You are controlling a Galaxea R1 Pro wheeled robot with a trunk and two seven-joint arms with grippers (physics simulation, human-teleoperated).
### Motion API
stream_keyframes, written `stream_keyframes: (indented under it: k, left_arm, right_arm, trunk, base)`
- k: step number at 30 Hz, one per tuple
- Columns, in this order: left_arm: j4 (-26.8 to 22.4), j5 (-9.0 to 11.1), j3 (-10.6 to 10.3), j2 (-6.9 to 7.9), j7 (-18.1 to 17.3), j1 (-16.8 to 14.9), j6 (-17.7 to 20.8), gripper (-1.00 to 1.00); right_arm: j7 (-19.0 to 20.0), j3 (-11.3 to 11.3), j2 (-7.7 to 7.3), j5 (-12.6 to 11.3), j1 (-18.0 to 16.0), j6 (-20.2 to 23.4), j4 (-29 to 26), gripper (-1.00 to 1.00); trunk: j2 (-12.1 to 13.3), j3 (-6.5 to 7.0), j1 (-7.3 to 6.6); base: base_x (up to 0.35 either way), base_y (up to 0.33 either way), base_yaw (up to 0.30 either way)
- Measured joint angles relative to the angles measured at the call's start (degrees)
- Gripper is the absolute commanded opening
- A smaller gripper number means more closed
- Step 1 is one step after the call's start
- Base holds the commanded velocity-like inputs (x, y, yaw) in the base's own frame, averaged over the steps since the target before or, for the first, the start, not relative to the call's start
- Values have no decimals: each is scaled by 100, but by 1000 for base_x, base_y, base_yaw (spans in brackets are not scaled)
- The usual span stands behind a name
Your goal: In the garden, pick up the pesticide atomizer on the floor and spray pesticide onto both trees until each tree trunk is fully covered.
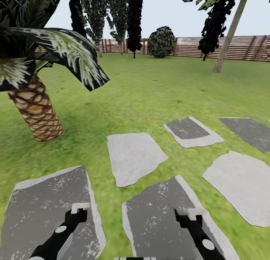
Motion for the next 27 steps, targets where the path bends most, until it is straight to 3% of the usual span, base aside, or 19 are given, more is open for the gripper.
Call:
stream_keyframes:
  k: [10, 17, 27]
  left_arm:
    - [-5, 3, -11, -9, 2, 0, -1, -100]
    - [-6, 4, -3, -10, -1, -1, 6, -100]
    - [-9, 4, -2, -6, 1, 0, 3, -100]
  right_arm:
    - [-2, 0, 0, -2, 0, 0, 90, 100]
    - [-5, 4, 0, -2, -1, 0, 91, 100]
    - [-5, 9, 9, -2, 0, 0, 94, 100]
  trunk:
    - [0, 0, 0]
    - [279, 125, -153]
    - [642, 297, -351]
  base:
    - [0, 0, -300]
    - [0, 0, -286]
    - [0, 0, -141]
